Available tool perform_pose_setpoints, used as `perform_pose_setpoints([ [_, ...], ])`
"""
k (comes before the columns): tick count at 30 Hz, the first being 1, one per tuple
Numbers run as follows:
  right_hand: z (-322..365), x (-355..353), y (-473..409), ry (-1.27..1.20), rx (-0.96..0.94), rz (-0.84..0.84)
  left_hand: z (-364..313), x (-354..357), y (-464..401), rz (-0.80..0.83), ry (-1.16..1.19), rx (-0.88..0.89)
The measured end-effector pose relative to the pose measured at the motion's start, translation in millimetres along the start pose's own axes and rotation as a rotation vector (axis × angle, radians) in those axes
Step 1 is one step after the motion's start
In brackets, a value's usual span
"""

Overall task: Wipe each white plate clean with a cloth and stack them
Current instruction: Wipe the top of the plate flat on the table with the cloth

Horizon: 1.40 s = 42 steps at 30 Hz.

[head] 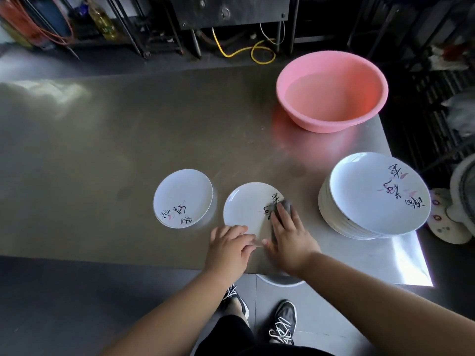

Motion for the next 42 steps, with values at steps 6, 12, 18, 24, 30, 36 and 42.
perform_pose_setpoints([
  [6, -7.3, -5.0, 42.0, -0.022, -0.103, 0.125, -10.2, -10.5, -12.9, 0.104, -0.029, 0.083],
  [12, -17.1, -29.3, -28.8, -0.012, -0.093, 0.015, 19.5, -16.2, -22.4, 0.304, -0.142, 0.081],
  [18, -4.9, 8.9, 22.3, -0.004, -0.002, 0.050, 14.9, -13.0, -17.4, 0.204, -0.124, 0.062],
  [24, -9.8, -14.9, -30.7, -0.008, -0.038, 0.008, 6.8, -6.5, -11.6, 0.181, -0.138, 0.010],
  [30, -0.2, -7.1, 0.0, -0.003, -0.015, 0.024, -19.1, -0.1, 1.5, 0.092, -0.188, -0.120],
  [36, -21.4, -9.2, 15.9, -0.025, -0.075, 0.058, -15.3, -12.5, -13.5, 0.171, -0.189, 0.008],
  [42, -24.5, -24.7, -42.1, -0.012, -0.085, -0.014, 8.5, -11.4, -23.4, 0.279, -0.171, -0.014],
])
Point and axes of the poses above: each hand's wrist, its own y-axis away from the middle knuckle, its own x-axis out of the palm, z = x × y, the point moved 3 cm from there along -y, towards the middle knuckle, and after that the axes turned 13 degrees about -z, right-handed, at the moved point
